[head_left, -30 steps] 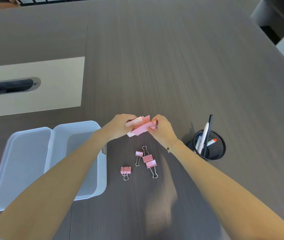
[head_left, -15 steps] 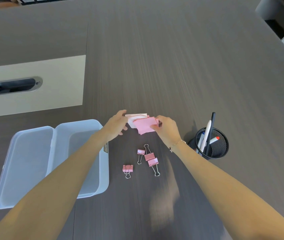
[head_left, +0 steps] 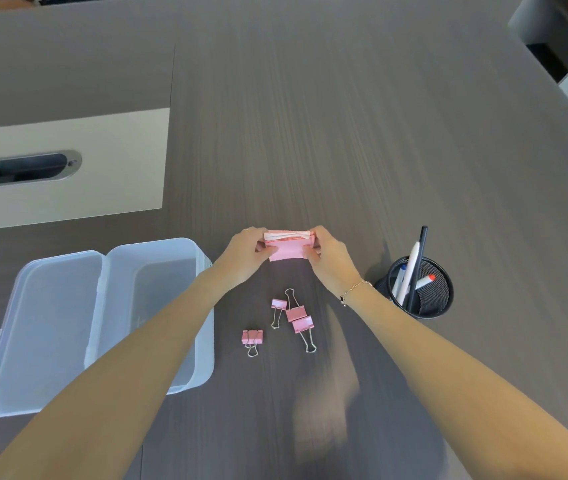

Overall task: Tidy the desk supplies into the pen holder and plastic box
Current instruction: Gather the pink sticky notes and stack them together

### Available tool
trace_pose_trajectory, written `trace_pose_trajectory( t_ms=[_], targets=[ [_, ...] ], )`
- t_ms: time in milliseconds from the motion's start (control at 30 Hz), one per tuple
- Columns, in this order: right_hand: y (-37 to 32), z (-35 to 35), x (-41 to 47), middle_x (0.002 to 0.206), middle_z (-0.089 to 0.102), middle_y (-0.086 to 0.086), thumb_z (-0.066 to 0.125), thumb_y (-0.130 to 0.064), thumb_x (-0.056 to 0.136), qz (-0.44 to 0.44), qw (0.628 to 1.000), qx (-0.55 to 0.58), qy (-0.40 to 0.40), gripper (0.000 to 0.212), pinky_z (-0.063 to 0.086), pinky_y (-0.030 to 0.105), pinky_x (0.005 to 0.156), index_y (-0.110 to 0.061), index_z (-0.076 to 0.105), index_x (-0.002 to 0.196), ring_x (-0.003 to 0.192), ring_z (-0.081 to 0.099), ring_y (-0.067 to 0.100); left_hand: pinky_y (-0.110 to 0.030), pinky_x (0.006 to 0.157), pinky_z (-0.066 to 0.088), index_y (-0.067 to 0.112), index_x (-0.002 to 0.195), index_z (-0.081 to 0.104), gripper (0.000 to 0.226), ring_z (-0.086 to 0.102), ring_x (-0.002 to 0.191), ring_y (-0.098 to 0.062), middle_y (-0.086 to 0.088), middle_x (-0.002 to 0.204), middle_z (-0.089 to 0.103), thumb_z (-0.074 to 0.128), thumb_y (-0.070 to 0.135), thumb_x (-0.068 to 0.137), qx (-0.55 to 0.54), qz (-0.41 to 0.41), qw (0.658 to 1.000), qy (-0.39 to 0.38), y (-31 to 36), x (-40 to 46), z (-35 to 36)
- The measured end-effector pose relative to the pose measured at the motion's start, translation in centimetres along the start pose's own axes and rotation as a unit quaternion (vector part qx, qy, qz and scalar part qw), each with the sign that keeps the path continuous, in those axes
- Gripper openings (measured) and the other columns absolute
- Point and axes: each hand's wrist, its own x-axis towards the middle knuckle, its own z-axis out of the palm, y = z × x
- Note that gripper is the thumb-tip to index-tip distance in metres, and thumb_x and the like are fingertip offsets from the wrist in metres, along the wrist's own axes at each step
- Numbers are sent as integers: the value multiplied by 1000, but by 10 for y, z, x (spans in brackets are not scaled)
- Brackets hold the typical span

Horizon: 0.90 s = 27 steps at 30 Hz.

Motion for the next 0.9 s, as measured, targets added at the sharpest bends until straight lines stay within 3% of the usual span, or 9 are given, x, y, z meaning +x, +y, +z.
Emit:
trace_pose_trajectory(
  t_ms=[267, 333, 433, 533, 633, 767, 900],
  targets=[
    [5, -2, 4, 117, 64, 15, 42, -12, 99, -6, 999, -47, 3, 26, 44, 24, 78, -4, 47, 123, 100, 62, 28, -40, 88, 50, 2, 113, 61, 29, 62, 96, -31, -17, 106, 64, 55, 23, 93, 19, 3, 1000, -4, 8, 8, 2],
    [7, -1, 4, 123, 61, 12, 43, -14, 99, -11, 997, -74, -20, 30, 43, 20, 85, -6, 45, 128, 110, 61, 26, -35, 87, 48, 4, 119, 57, 31, 60, 95, -28, -14, 109, 60, 53, 22, 95, 39, 8, 999, -17, 8, 8, 6],
    [3, 1, 4, 129, 55, 13, 46, -11, 97, -27, 998, -45, 24, 37, 44, 23, 94, -7, 43, 133, 114, 58, 26, -28, 82, 44, 7, 124, 55, 33, 53, 87, -20, -11, 107, 57, 55, 22, 94, 34, 13, 999, -19, 4, 7, 7],
    [2, 1, 5, 127, 57, 12, 45, -11, 97, -22, 998, -39, 51, 32, 44, 21, 90, -5, 47, 129, 112, 59, 26, -31, 85, 48, 7, 122, 59, 34, 60, 91, -24, -13, 108, 64, 58, 23, 92, 17, 14, 1000, -13, -1, 7, 7],
    [2, 4, 4, 121, 58, 15, 40, -9, 99, -32, 997, -60, 45, 27, 43, 21, 86, -2, 49, 124, 106, 58, 26, -30, 77, 44, -1, 113, 60, 31, 63, 95, -31, -17, 107, 65, 52, 22, 95, 35, -5, 999, -19, -1, 4, 13],
    [2, 4, 2, 116, 60, 15, 41, -8, 98, -10, 998, -49, 49, 23, 41, 20, 79, -1, 51, 117, 93, 51, 19, -25, 79, 39, 0, 117, 61, 31, 61, 99, -29, -16, 111, 66, 49, 20, 97, -1, -16, 1000, -7, 0, 1, 19],
    [-8, -5, 3, 106, 66, 20, 44, -9, 95, 20, 1000, 1, 22, 21, 53, 28, 74, 1, 55, 110, 94, 61, 32, -25, 78, 41, 9, 100, 64, 15, 60, 79, -20, -5, 90, 66, 59, 19, 91, -111, -38, 993, 19, 3, -9, -6]
  ],
)
